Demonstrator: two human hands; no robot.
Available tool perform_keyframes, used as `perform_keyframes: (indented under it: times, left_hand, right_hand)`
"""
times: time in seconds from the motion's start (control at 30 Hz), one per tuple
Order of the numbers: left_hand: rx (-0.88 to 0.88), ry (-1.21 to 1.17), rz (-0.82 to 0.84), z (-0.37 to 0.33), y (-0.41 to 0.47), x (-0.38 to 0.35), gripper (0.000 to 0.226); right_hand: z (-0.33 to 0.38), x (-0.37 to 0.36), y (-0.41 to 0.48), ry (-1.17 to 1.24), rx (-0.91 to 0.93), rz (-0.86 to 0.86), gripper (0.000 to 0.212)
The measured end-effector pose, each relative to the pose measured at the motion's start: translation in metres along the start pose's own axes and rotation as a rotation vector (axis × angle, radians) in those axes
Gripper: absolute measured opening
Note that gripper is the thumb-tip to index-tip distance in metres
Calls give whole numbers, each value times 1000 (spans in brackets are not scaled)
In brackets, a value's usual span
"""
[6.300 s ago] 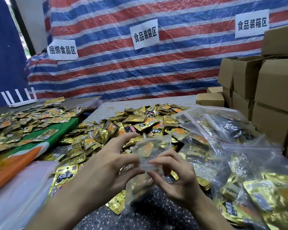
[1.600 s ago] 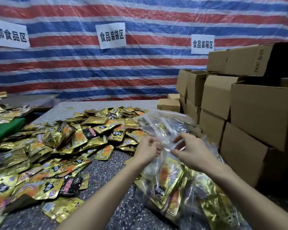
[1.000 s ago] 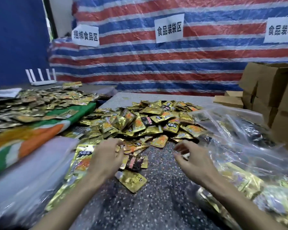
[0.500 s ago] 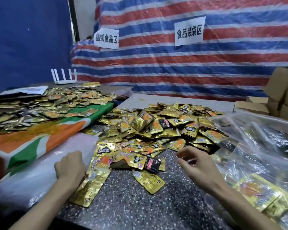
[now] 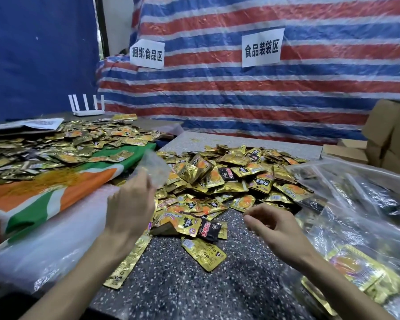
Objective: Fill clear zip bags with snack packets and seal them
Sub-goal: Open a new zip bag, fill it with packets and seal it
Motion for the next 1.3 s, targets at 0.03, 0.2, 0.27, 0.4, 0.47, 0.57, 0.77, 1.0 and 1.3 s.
perform_keyframes:
  times: [0.03,0.2,0.27,0.4,0.47,0.57,0.77,1.0,1.3]
  left_hand:
    - [-96,-67,-32,-13,-1,5,6]
    - [-705,-254,-33,-70,-27,8,16]
    - [-855,-255,-22,-81,-42,-1,23]
    - [-890,-347,31,-85,-61,-13,27]
    - [-819,-382,134,-84,-64,-13,24]
    - [-549,-586,486,-86,-68,-7,37]
    - [-75,-751,646,-110,-68,-2,47]
    - [26,-846,711,-112,-68,-5,43]
    - [219,-1183,783,-110,-69,-12,31]
  right_hand:
    - [3,-1,0,116,-45,16,24]
    - [17,-1,0,600,-287,79,52]
    - [19,3,-3,616,-268,115,54]
    - [20,13,-15,458,-222,150,39]
    - [19,17,-19,405,-237,174,21]
    - [17,22,-24,314,-240,182,12]
    - [29,10,-36,146,-201,250,33]
    - [41,24,-45,52,-237,256,23]
    - [38,43,-57,114,-255,175,35]
Point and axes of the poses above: each hand's wrist, its own y-axis towards the middle knuckle, its own x-axis out of the back of the hand, z = x × y, the point moved 1 cm from there along y, towards the middle knuckle, and after that the axes turned 9 degrees about y, right-handed, at the moved point
